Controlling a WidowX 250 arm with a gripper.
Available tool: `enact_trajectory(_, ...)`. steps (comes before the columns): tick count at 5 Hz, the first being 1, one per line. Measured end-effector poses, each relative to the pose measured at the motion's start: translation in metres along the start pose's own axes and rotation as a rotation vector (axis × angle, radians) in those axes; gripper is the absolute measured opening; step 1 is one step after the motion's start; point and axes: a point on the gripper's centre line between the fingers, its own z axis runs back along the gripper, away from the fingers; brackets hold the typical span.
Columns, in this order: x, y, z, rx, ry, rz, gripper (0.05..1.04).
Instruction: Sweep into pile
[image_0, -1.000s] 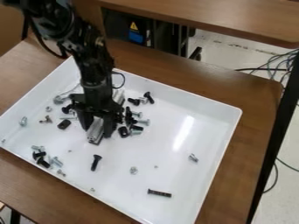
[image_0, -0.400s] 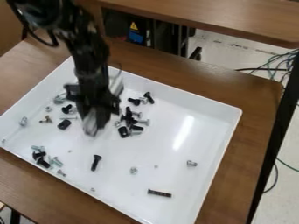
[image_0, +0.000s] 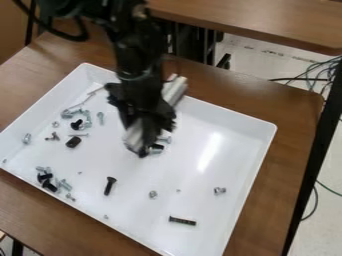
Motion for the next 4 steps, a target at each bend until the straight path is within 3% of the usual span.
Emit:
enact_trajectory(1,0.019,-0.043,-0.015,-0.095,-0.006,-0.061,0.361)
enact_trajectory(2,0.033,-0.085,-0.044,-0.170,0.042,-0.066,0.361)
enact_trajectory(4,0.042,-0.111,-0.071,-0.261,0.039,0.024,0.361)
